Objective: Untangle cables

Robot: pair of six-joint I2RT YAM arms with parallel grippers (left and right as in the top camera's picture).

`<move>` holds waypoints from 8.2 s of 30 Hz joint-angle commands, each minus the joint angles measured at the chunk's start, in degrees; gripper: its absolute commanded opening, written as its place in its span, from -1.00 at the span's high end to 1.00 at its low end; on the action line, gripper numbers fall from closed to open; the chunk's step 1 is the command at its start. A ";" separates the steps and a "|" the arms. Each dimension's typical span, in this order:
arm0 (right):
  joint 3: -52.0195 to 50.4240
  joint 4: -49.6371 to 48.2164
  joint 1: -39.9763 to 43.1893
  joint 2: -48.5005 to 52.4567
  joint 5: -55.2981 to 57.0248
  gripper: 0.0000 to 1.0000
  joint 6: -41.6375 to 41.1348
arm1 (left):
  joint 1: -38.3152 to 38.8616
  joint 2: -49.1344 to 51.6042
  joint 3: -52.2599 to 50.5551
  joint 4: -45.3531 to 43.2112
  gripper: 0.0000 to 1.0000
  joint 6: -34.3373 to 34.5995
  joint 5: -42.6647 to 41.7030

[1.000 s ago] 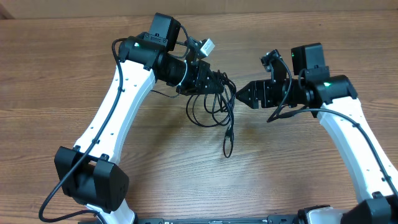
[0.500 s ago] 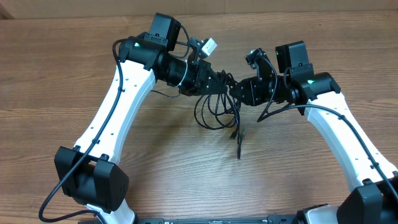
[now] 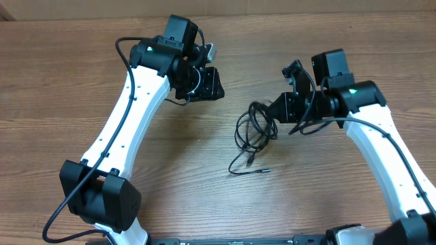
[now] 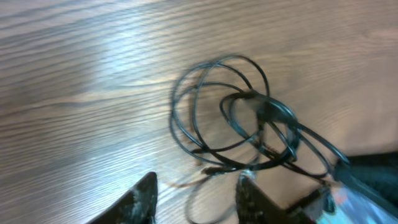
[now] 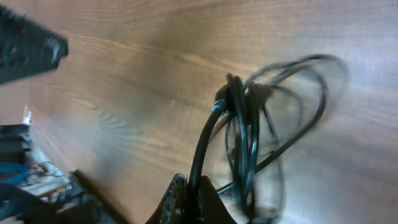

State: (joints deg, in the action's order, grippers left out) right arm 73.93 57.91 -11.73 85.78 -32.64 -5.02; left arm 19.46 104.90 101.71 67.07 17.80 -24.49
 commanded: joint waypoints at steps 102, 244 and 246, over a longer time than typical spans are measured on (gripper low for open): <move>16.15 17.70 0.20 -5.51 23.15 0.72 -18.47 | 4.76 13.64 -20.13 -42.27 0.92 10.64 -19.56; 15.82 2.49 8.90 15.72 4.72 0.93 -4.11 | -5.88 -10.16 -20.13 -17.86 0.92 -4.74 -8.61; 15.82 4.44 9.25 15.12 4.57 0.92 -3.48 | -4.63 -10.16 -20.13 -18.80 0.92 -7.89 -5.97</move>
State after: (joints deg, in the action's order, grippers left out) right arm 88.84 60.69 -2.22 103.22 -28.12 -8.54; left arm 12.73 94.74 81.10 49.36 16.69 -42.52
